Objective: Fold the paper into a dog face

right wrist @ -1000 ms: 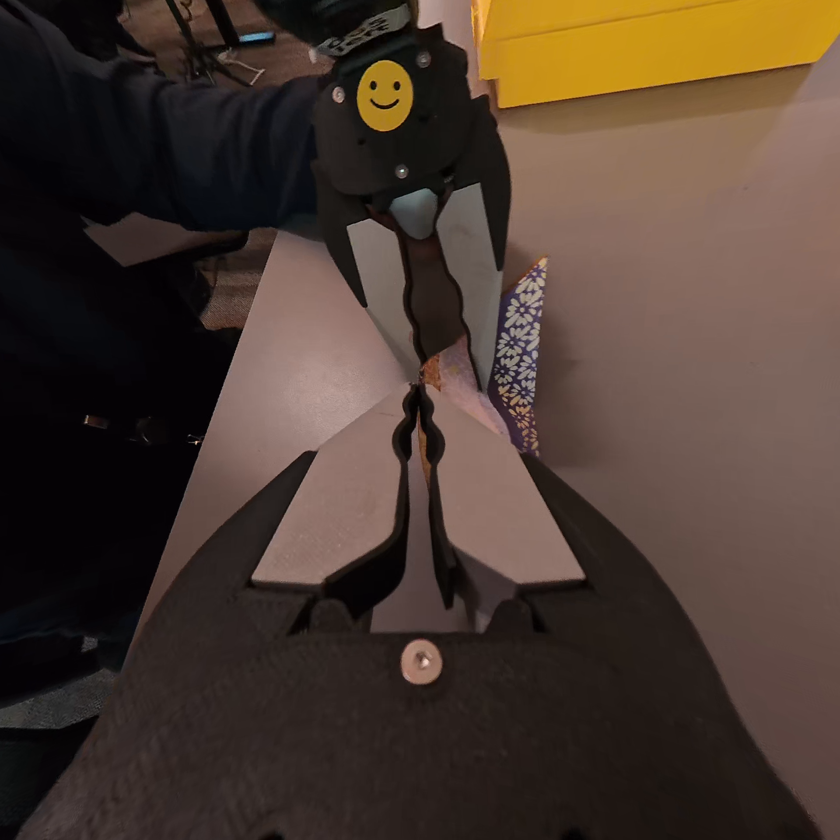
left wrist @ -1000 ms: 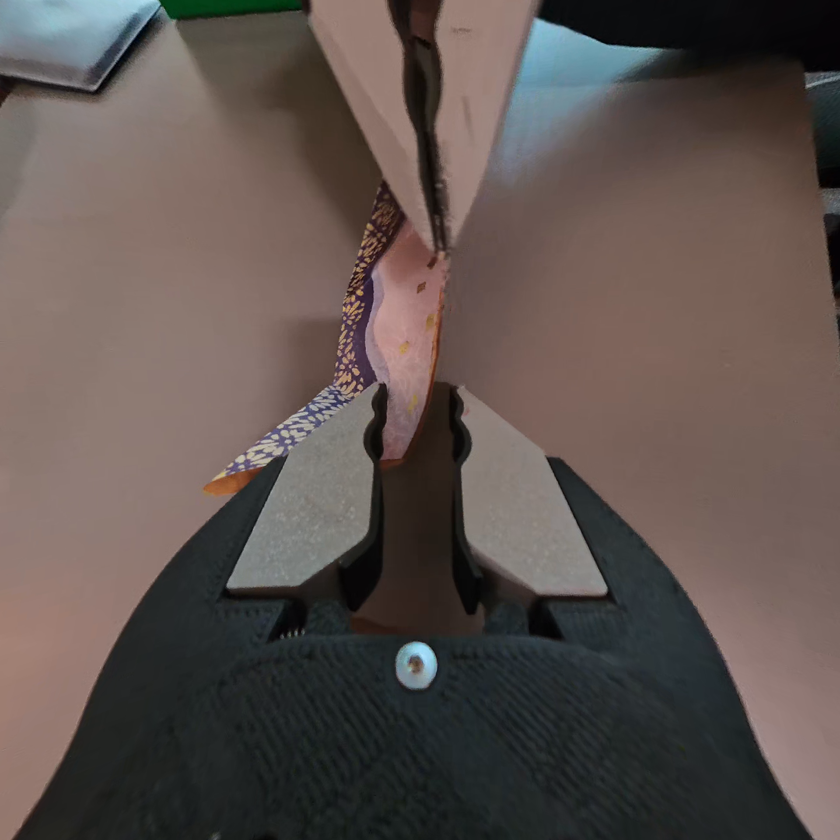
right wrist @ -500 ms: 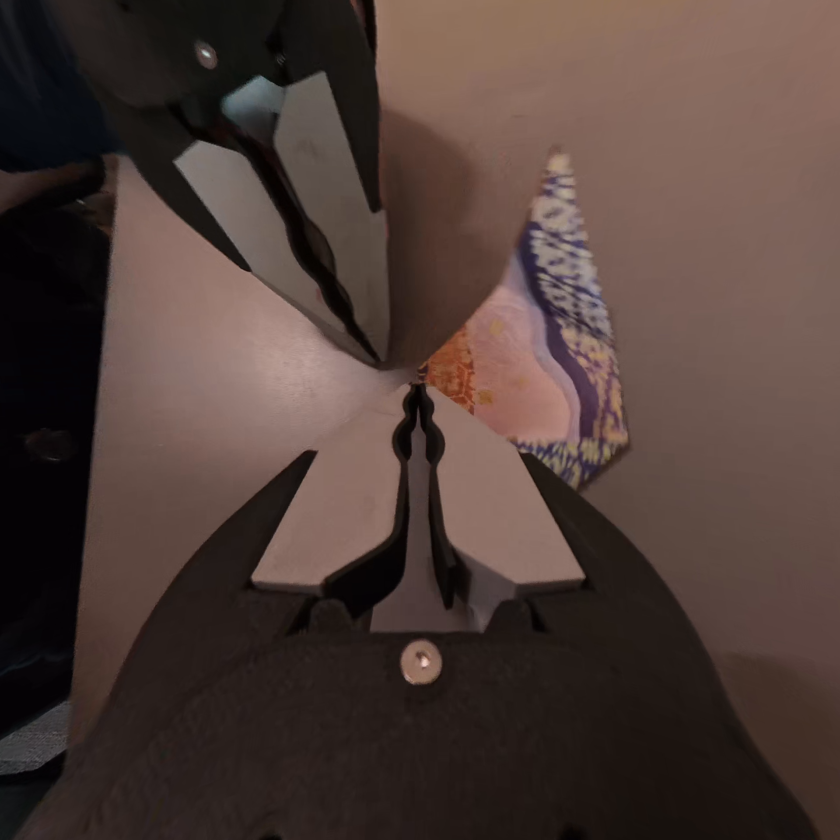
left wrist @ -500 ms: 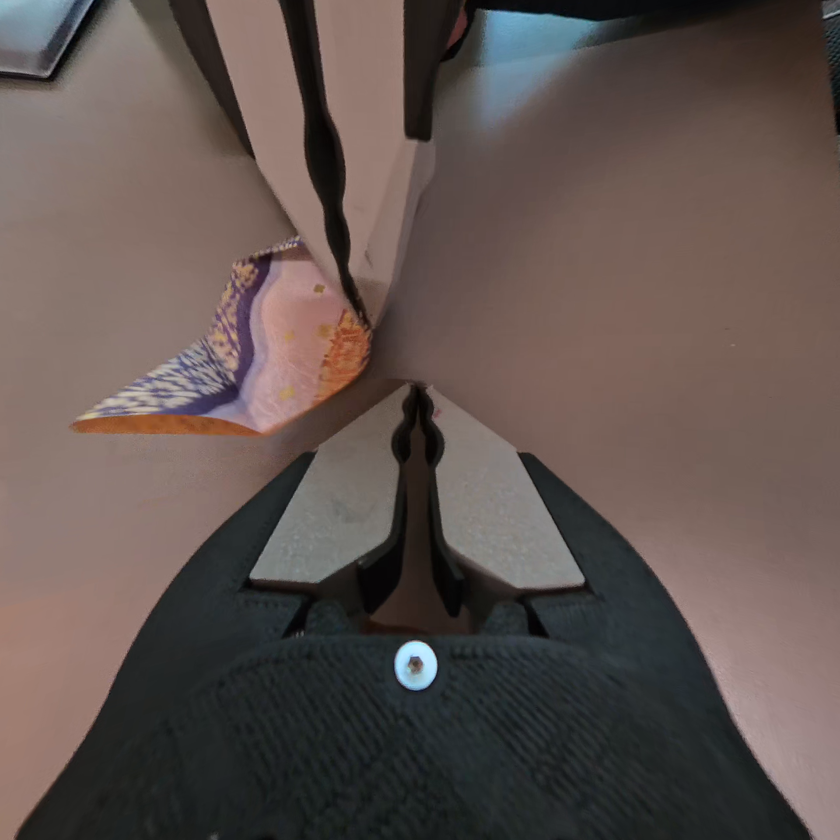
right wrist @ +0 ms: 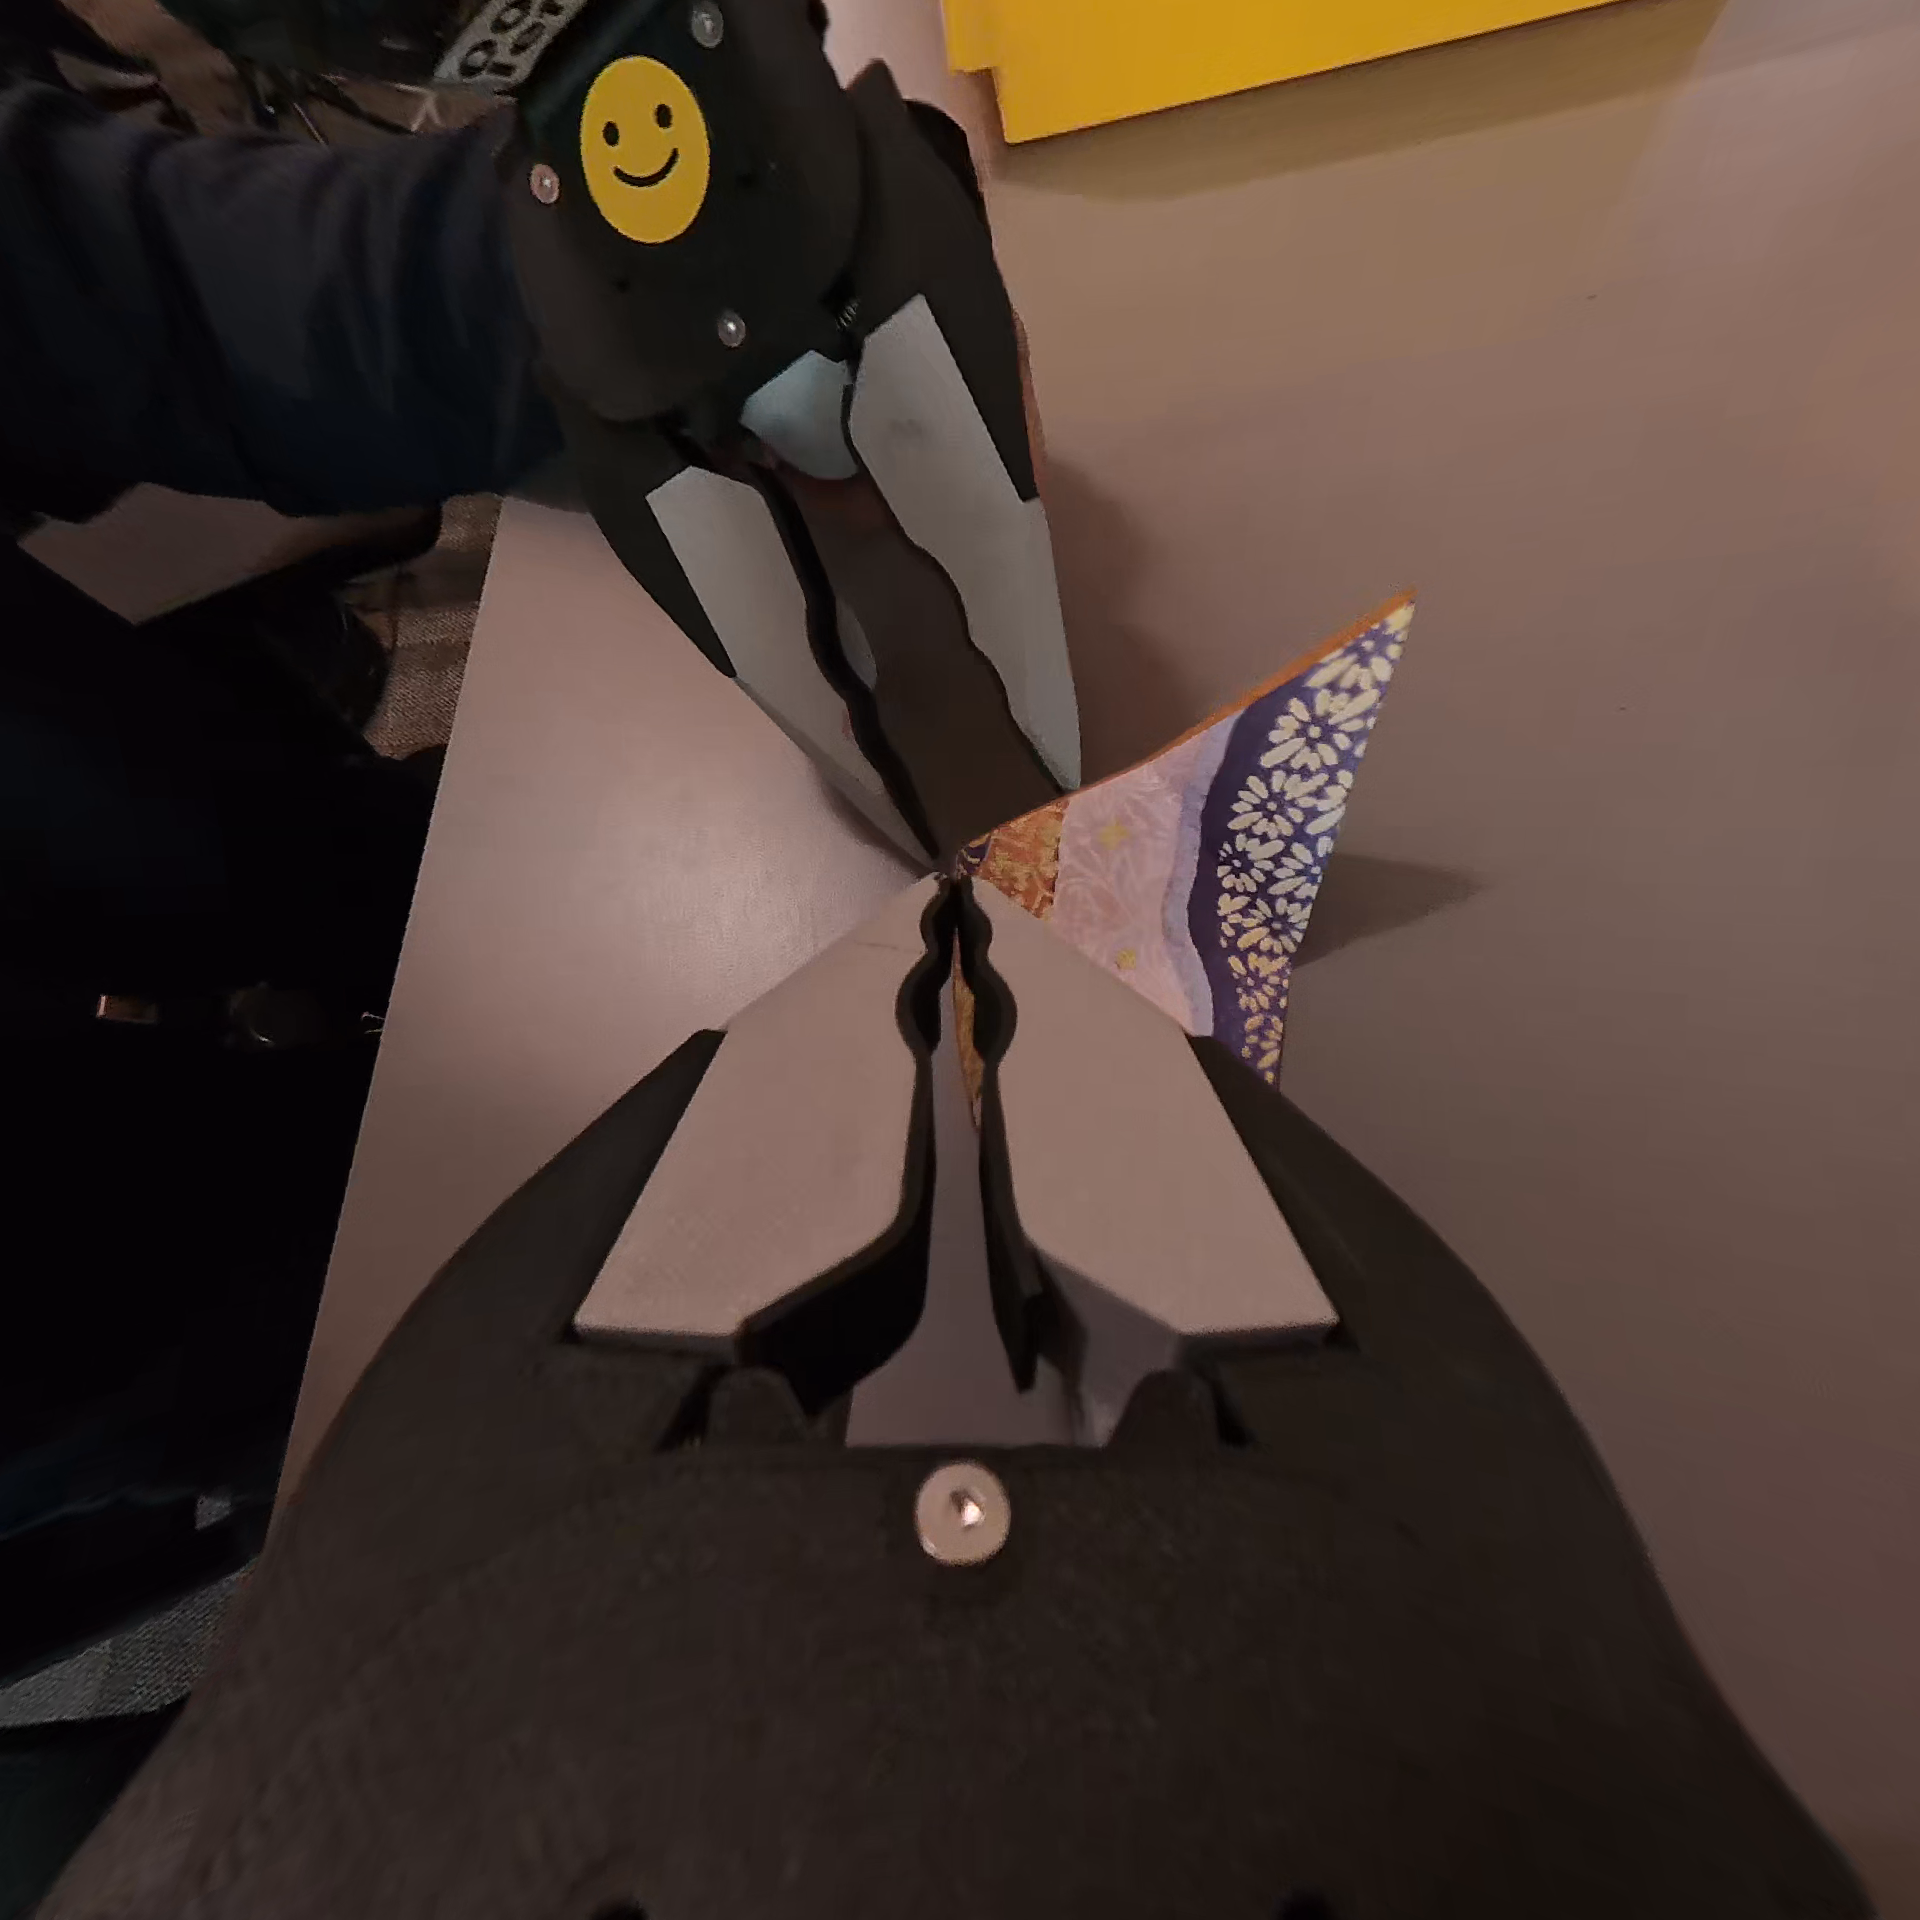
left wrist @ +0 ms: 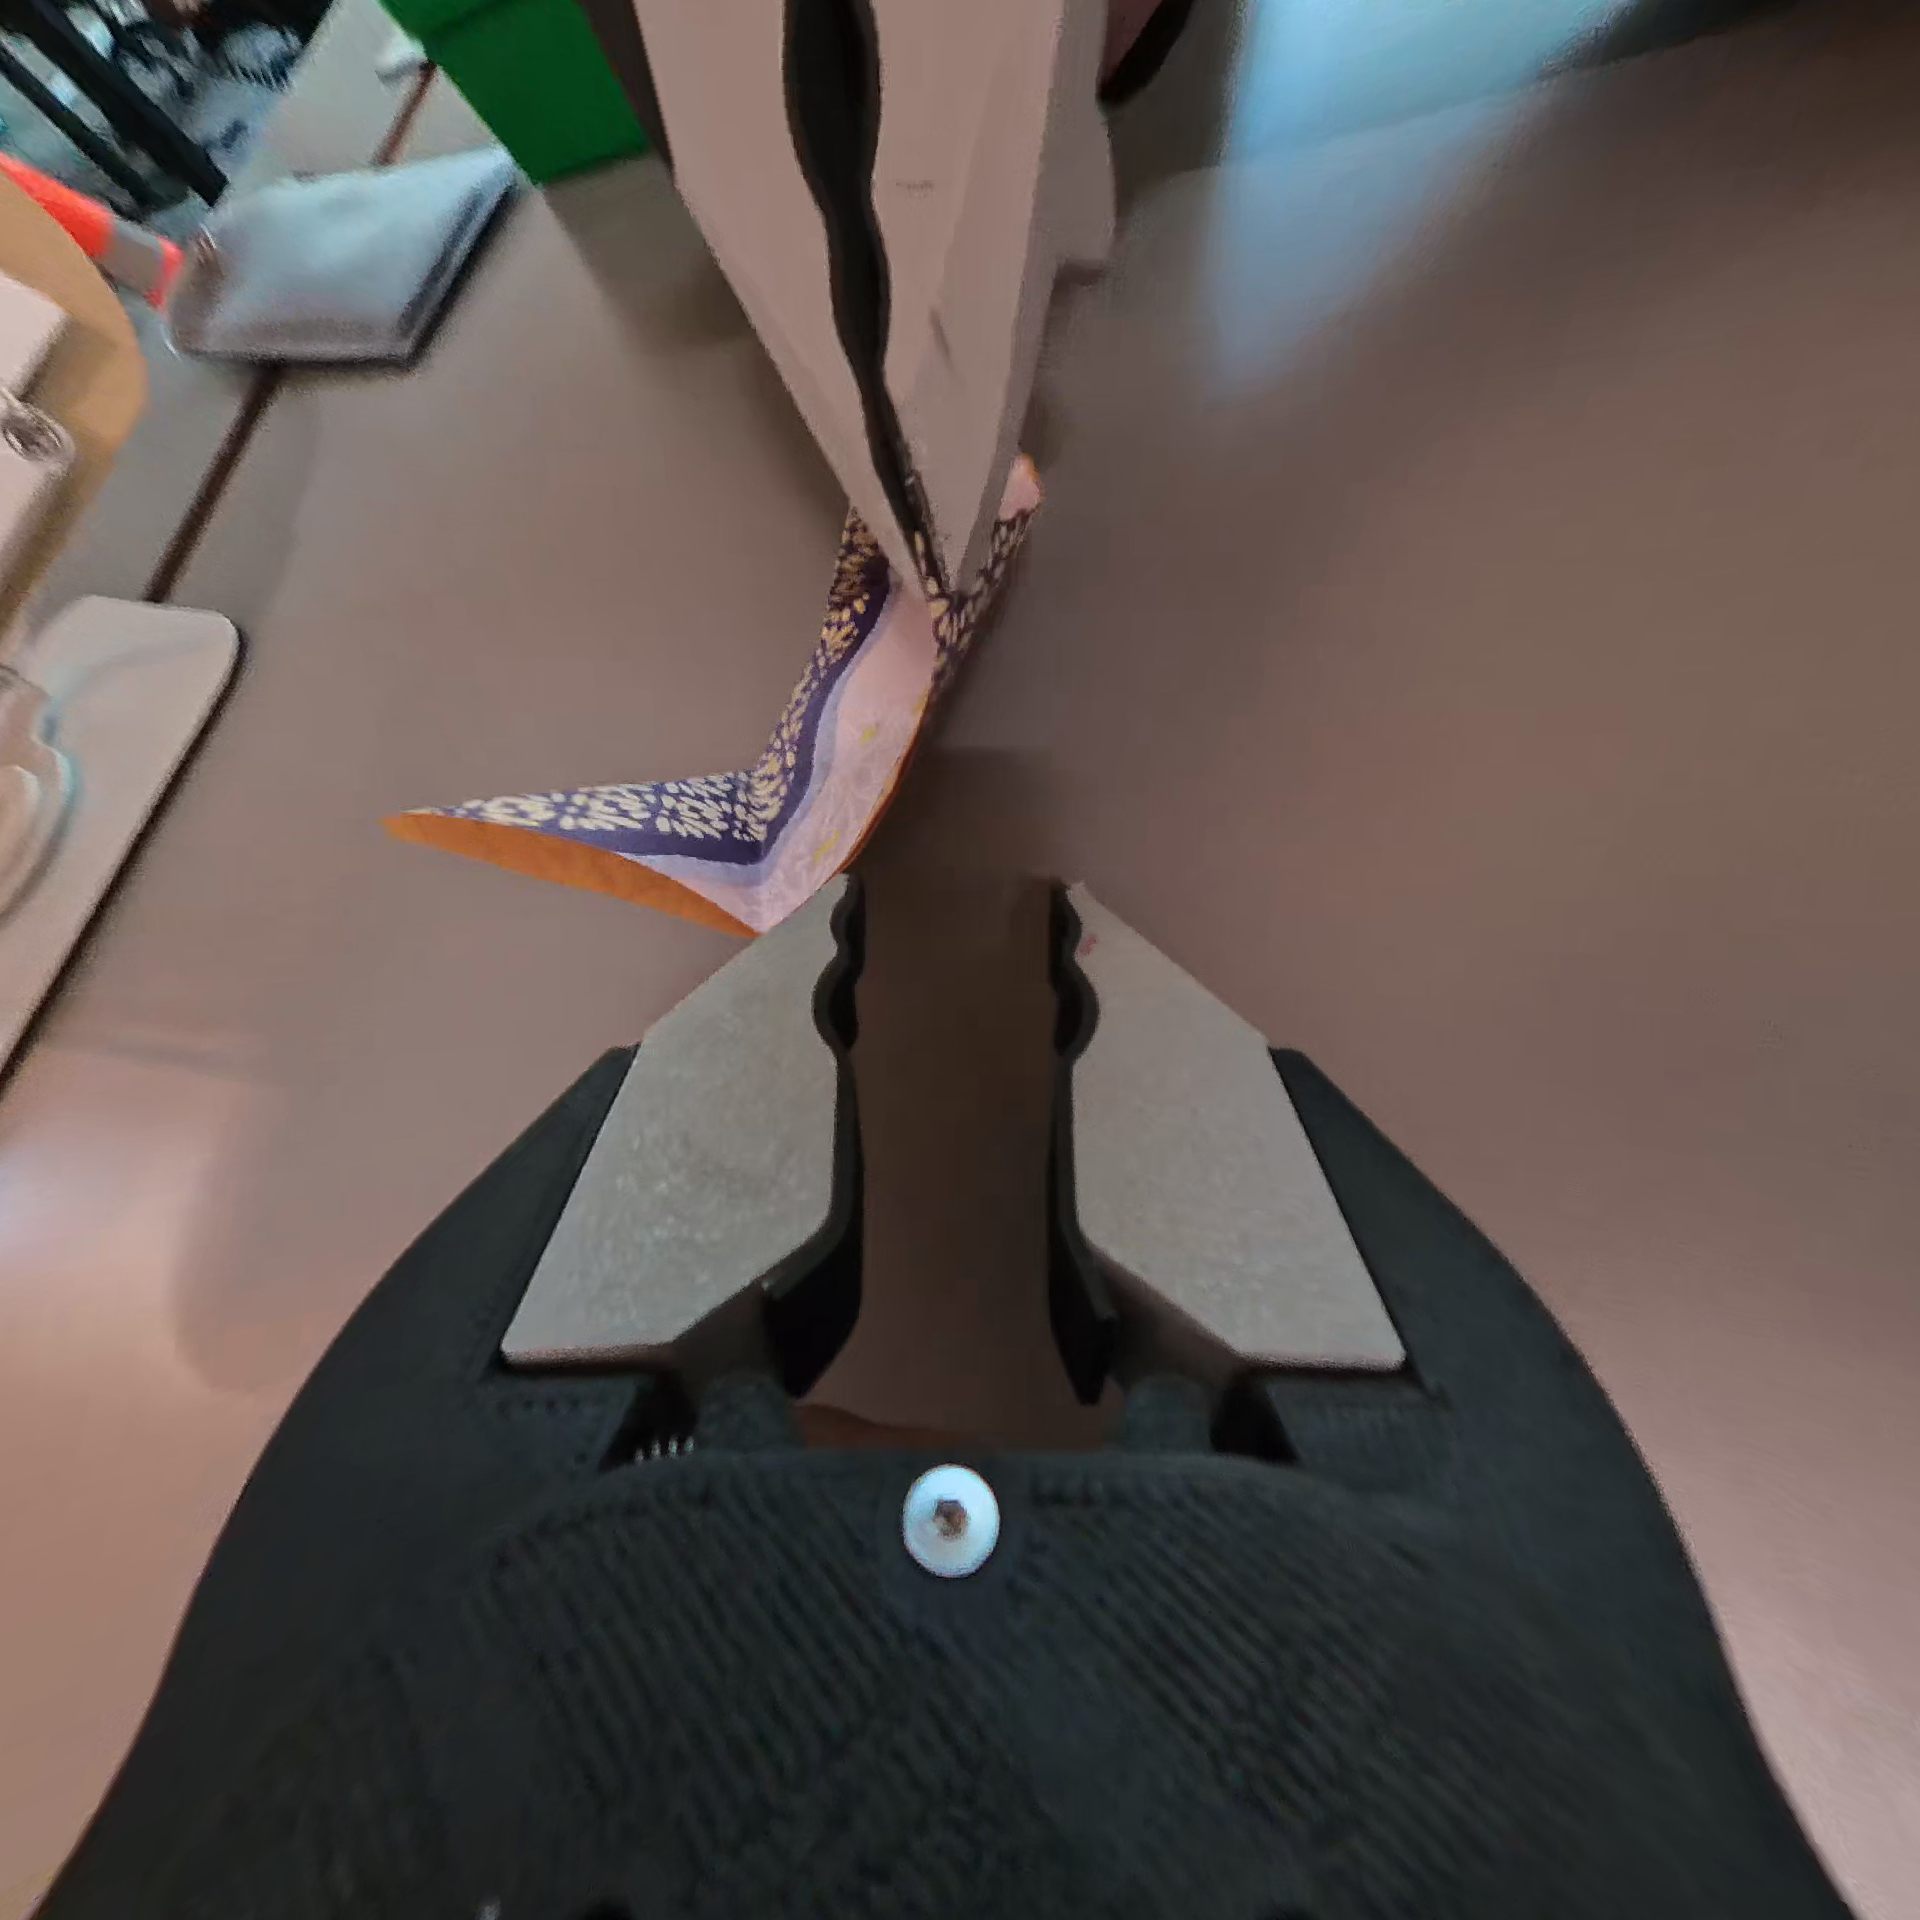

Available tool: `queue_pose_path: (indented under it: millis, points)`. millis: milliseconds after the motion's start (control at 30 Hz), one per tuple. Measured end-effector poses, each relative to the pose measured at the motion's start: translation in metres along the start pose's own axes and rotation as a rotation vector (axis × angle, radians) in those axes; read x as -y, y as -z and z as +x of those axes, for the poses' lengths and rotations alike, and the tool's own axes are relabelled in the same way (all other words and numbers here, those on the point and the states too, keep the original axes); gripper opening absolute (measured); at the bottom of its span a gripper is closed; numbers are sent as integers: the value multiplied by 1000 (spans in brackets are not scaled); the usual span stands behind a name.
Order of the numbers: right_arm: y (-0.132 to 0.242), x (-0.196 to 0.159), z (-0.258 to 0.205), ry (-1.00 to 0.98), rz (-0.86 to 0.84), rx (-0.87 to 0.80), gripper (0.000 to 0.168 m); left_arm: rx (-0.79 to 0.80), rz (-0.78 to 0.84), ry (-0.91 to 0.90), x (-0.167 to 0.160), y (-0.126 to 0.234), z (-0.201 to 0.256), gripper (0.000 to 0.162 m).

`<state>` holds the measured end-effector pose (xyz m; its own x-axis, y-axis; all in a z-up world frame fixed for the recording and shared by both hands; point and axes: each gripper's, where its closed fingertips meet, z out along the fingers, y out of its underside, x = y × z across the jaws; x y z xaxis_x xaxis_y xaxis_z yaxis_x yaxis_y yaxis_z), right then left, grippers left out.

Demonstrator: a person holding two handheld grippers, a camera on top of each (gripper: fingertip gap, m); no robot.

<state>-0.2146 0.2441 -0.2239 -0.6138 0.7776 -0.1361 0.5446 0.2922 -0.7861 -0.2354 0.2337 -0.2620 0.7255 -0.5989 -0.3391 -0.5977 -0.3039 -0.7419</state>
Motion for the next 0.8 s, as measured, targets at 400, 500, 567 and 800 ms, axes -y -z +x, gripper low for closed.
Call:
queue_pose_path:
  millis: [400,500,567,800]
  points:
    - [-7,-4,-12,26,-32,60,0,79,48,-155,7,-3,0,32]
    - [-3,1,-14,23,-3,73,0,110,3,-170,1,-7,-5,22]
    - [0,5,-15,19,16,83,0,117,-24,-177,-3,-9,-6,11]
    - [3,3,9,-41,17,-32,0,35,-32,-202,-4,-12,7,0]
